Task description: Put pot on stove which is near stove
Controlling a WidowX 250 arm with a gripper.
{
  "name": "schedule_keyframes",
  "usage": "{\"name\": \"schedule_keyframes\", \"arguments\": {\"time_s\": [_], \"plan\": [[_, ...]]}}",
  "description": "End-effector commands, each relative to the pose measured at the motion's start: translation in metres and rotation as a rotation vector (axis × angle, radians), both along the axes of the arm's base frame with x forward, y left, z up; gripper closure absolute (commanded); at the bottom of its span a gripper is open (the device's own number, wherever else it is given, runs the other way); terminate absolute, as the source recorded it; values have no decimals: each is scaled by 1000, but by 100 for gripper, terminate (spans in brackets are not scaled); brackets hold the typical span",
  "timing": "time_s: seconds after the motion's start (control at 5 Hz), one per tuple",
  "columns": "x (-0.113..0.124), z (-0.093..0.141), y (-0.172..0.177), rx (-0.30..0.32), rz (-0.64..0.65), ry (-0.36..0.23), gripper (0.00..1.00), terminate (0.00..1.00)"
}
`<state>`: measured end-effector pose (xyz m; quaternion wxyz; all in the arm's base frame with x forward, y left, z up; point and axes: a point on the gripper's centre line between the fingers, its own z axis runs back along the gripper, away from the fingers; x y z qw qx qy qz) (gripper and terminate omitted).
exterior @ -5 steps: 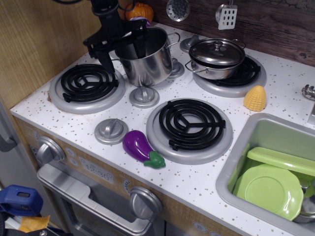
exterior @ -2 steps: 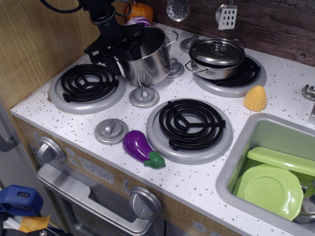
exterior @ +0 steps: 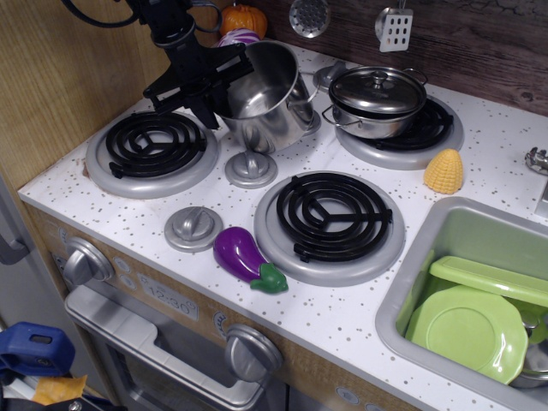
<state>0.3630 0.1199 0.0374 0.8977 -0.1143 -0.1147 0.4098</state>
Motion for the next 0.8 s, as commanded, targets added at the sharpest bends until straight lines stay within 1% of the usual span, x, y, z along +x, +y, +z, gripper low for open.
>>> {"name": "schedule_keyframes", "arguments": {"time_s": [0.0,0.2,0.4,0.6], "plan": [[-1,35,3,95,-2,-26,100,0],[-6,49,8,167,-10,-9,100,0],[-13,65,15,206,-16,46,100,0],[-24,71,18,242,4,60,100,0]]}}
